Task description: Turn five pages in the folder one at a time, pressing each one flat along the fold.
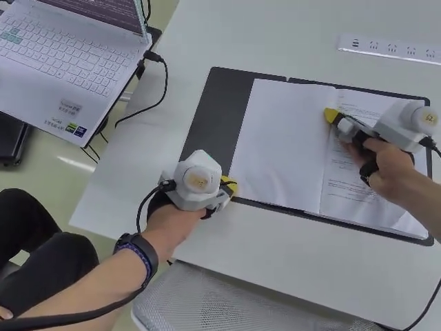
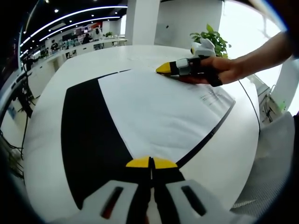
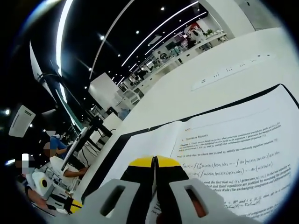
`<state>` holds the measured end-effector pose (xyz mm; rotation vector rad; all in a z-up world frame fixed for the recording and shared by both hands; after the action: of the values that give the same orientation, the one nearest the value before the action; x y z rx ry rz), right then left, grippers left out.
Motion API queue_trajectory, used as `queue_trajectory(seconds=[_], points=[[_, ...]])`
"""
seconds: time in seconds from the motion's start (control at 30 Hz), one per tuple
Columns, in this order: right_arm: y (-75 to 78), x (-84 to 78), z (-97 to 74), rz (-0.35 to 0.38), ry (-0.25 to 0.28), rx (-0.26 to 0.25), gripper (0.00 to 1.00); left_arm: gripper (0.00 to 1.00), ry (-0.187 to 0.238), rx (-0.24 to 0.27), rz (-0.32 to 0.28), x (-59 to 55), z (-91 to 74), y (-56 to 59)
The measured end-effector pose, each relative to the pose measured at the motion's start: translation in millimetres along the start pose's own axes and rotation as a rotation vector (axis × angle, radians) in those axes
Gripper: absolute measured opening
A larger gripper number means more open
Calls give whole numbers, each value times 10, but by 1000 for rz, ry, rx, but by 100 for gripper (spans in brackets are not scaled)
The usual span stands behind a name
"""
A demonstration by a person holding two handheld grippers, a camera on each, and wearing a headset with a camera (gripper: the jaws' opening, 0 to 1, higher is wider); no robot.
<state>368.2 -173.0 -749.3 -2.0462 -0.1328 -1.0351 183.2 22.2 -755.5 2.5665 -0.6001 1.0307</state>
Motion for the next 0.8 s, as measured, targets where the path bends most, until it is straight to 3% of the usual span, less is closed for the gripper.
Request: queue_trajectory(seconds=[0.3,0.8], points=[[-162,-175,-193,-24,-26,33,0,0,9,-4,1,-3,-2,5],[-317,-426,-476,-1,-37,65,0,0,2,-3,23,-4,-4,4]])
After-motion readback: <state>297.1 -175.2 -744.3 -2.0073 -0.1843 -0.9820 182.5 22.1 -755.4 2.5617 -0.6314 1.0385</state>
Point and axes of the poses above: the centre of the closed fingertips' face, and the gripper's own axes: z roughly forward along the fingers, y roughly to its right, x roughly out of its top, the point moved 5 cm from there along -z, roughly backward along the fingers
